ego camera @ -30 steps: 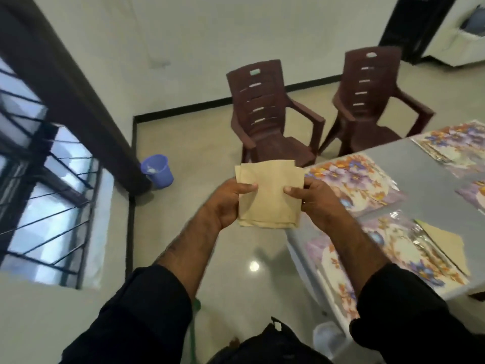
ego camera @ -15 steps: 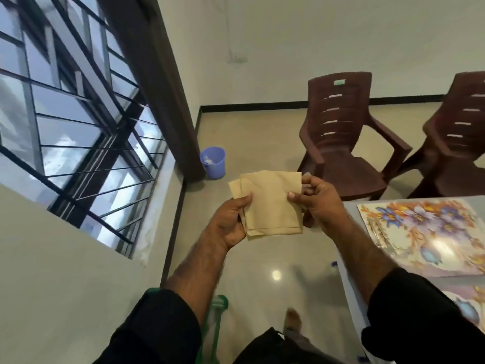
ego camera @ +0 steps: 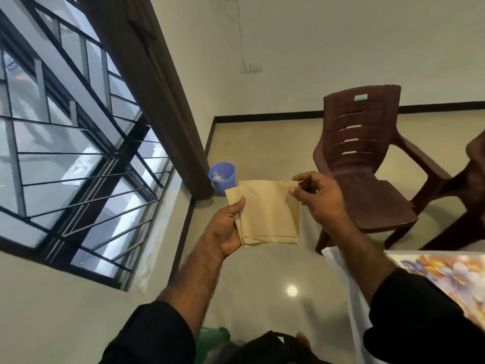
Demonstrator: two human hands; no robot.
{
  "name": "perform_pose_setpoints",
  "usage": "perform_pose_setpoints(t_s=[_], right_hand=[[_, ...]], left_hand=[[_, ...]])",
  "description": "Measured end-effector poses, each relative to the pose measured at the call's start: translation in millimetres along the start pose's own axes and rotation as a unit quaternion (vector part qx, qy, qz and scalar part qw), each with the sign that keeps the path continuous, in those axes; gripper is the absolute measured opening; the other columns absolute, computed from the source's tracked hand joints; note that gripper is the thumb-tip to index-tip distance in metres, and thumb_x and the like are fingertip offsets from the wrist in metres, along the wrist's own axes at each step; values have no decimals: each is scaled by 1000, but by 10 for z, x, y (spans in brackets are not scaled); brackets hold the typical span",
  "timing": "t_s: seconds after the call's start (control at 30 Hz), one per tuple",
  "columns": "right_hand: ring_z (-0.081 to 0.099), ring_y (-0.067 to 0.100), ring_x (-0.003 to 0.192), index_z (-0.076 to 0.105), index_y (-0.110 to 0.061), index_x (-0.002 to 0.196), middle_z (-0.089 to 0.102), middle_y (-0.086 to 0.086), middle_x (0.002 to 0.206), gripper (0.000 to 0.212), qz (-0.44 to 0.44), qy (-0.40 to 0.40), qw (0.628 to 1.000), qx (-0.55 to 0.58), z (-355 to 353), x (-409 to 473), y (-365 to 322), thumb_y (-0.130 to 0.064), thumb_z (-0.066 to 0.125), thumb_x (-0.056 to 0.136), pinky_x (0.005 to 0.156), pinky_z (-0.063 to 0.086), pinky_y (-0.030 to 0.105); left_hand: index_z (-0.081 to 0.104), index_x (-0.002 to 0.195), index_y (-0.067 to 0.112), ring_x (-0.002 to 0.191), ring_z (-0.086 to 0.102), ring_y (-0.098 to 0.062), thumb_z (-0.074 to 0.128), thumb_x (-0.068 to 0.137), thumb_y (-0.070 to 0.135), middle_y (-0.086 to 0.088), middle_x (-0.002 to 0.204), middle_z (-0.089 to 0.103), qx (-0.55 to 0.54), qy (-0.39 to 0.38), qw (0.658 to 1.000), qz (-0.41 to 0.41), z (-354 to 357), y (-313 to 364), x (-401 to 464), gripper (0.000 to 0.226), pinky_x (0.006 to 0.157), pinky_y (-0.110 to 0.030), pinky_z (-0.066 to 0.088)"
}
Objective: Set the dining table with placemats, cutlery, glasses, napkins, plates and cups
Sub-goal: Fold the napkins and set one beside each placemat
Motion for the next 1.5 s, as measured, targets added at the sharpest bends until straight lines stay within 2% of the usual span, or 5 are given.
perform_pose_setpoints(t_s=[0.3, 0.67, 0.9, 1.17, 1.5], right_hand=[[66, 27, 83, 69, -7, 119, 68, 18, 95, 36, 144, -41, 984, 99, -254, 614, 293, -10, 84, 86, 68, 56, 36], [72, 16, 86, 77, -23, 90, 75, -8, 90, 12, 41, 112, 978, -169, -287, 1129, 36, -26, 88, 84, 80, 63, 35], [73, 11, 87, 73, -26, 89, 75, -9, 87, 11, 163, 250, 936, -186, -260, 1288, 86, -29, 84, 88, 84, 64, 39], [66, 2, 90, 71, -29, 96, 67, -17, 98, 15, 38, 179, 915, -360, 143, 1427, -211, -41, 78, 91, 73, 52, 21], [66, 11, 98, 64, -28, 113, 70, -8, 108, 28, 188, 209, 957, -69, 319, 1514, -205, -40, 78, 92, 71, 54, 29]], left_hand=[[71, 128, 6, 113, 74, -36, 54, 110, 31, -18, 128, 75, 4, -36, 997, -63, 289, 199, 811, 35, 103, -59, 52], [60, 146, 6, 124, 68, -42, 56, 108, 37, -21, 135, 71, 38, -117, 979, -164, 692, 506, 2202, 48, 108, -64, 50], [61, 145, 10, 130, 64, -45, 57, 109, 35, -21, 136, 71, 75, -157, 964, -203, 748, 638, 2516, 44, 116, -69, 43], [66, 137, 8, 119, 71, -42, 61, 107, 18, -18, 123, 77, 118, -138, 968, -174, 708, 871, 2629, 32, 108, -65, 51], [69, 129, 6, 113, 74, -38, 61, 105, 6, -16, 119, 79, 108, -133, 975, -144, 504, 1091, 2599, 25, 106, -61, 55]])
Point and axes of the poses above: each hand's wrist, its own x-axis towards the middle knuckle, its own z-axis out of the palm, y = z × x, the point moved 3 cm from there along x, towards the middle knuckle
